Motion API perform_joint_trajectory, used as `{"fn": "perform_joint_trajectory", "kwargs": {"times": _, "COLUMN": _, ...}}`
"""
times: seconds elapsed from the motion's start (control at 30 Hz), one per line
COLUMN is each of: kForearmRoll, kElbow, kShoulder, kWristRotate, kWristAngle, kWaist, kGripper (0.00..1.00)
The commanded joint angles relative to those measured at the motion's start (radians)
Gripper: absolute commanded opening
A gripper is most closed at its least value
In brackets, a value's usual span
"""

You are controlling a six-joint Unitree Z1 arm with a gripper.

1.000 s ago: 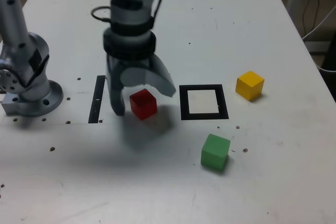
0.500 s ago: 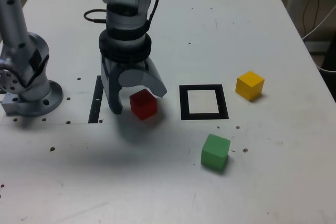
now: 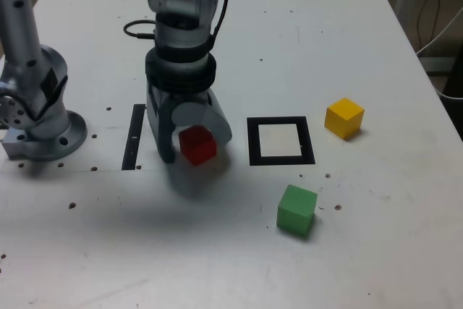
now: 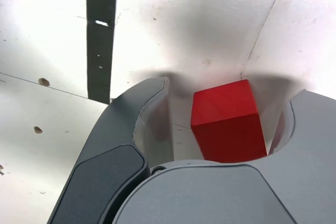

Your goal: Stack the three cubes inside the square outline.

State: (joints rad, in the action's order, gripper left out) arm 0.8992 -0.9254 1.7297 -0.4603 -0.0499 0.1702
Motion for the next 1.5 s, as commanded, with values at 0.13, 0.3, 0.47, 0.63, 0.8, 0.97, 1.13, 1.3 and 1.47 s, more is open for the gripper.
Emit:
{"fn": "perform_joint_trajectory", "kwargs": {"times": 0.13, "kForearmRoll": -0.002, "kElbow": -0.003, "kShoulder": 0.012, "kWristRotate": 0.005, "kWristAngle": -0.004, "kWaist": -0.001, "kGripper": 0.73}}
{"fn": "perform_joint_trajectory", "kwargs": {"times": 0.3, "kForearmRoll": 0.001, "kElbow": -0.003, "kShoulder": 0.011, "kWristRotate": 0.005, "kWristAngle": -0.008, "kWaist": -0.001, "kGripper": 0.62}}
{"fn": "perform_joint_trajectory", "kwargs": {"times": 0.47, "kForearmRoll": 0.002, "kElbow": -0.003, "kShoulder": 0.01, "kWristRotate": 0.003, "kWristAngle": -0.01, "kWaist": -0.001, "kGripper": 0.47}}
{"fn": "perform_joint_trajectory", "kwargs": {"times": 0.63, "kForearmRoll": -0.002, "kElbow": -0.004, "kShoulder": 0.01, "kWristRotate": 0.002, "kWristAngle": -0.011, "kWaist": -0.001, "kGripper": 0.39}}
{"fn": "perform_joint_trajectory", "kwargs": {"times": 0.8, "kForearmRoll": -0.005, "kElbow": -0.006, "kShoulder": 0.01, "kWristRotate": 0.004, "kWristAngle": -0.008, "kWaist": -0.001, "kGripper": 0.36}}
{"fn": "perform_joint_trajectory", "kwargs": {"times": 0.97, "kForearmRoll": -0.02, "kElbow": -0.004, "kShoulder": 0.011, "kWristRotate": 0.006, "kWristAngle": -0.003, "kWaist": -0.001, "kGripper": 0.31}}
{"fn": "perform_joint_trajectory", "kwargs": {"times": 1.13, "kForearmRoll": -0.025, "kElbow": -0.013, "kShoulder": 0.01, "kWristRotate": 0.014, "kWristAngle": 0.007, "kWaist": -0.001, "kGripper": 0.3}}
{"fn": "perform_joint_trajectory", "kwargs": {"times": 1.3, "kForearmRoll": 0.005, "kElbow": -0.068, "kShoulder": 0.007, "kWristRotate": 0.068, "kWristAngle": 0.024, "kWaist": 0.0, "kGripper": 0.29}}
{"fn": "perform_joint_trajectory", "kwargs": {"times": 1.47, "kForearmRoll": 0.106, "kElbow": -0.18, "kShoulder": 0.017, "kWristRotate": 0.139, "kWristAngle": 0.044, "kWaist": 0.001, "kGripper": 0.29}}
